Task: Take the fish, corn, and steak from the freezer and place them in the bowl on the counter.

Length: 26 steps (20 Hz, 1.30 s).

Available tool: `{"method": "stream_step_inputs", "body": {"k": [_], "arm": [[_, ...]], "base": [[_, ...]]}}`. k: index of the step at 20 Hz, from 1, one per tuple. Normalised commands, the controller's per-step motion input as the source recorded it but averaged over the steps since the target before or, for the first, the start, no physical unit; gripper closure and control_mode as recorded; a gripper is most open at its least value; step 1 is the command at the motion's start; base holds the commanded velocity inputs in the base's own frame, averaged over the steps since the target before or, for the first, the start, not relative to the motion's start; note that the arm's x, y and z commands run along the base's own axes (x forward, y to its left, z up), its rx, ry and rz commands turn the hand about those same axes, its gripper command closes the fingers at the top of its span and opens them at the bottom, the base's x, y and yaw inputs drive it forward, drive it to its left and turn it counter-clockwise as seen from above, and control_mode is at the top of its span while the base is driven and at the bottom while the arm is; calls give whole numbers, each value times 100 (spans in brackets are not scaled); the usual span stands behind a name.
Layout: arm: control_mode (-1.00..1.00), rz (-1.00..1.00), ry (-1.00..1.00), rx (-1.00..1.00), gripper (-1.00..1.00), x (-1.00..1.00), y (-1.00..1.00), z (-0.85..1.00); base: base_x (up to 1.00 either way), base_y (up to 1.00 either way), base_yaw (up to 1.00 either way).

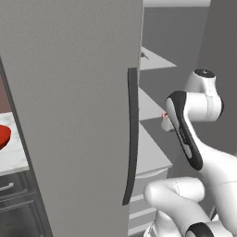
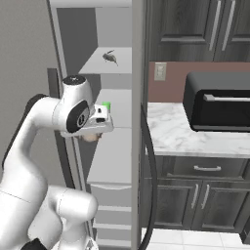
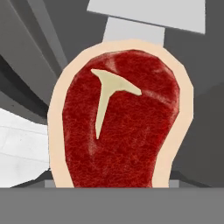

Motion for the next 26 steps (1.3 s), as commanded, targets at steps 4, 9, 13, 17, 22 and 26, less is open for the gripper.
{"method": "stream_step_inputs", "body": {"k": [4, 9, 13, 17, 22, 26], "arm": [[-100, -40, 0, 2, 100, -92, 30, 25], [-100, -39, 0, 14, 100, -91, 10, 40], [-100, -32, 0, 12, 100, -60, 6, 15], [-100, -5, 0, 1, 100, -9, 0, -2], [-100, 1, -3, 0, 100, -2, 0, 0], [-100, 0, 0, 0, 100, 0, 0, 0]], "base": [[0, 0, 0], [0, 0, 0], [0, 0, 0], [0, 0, 0], [0, 0, 0], [0, 0, 0]]}}
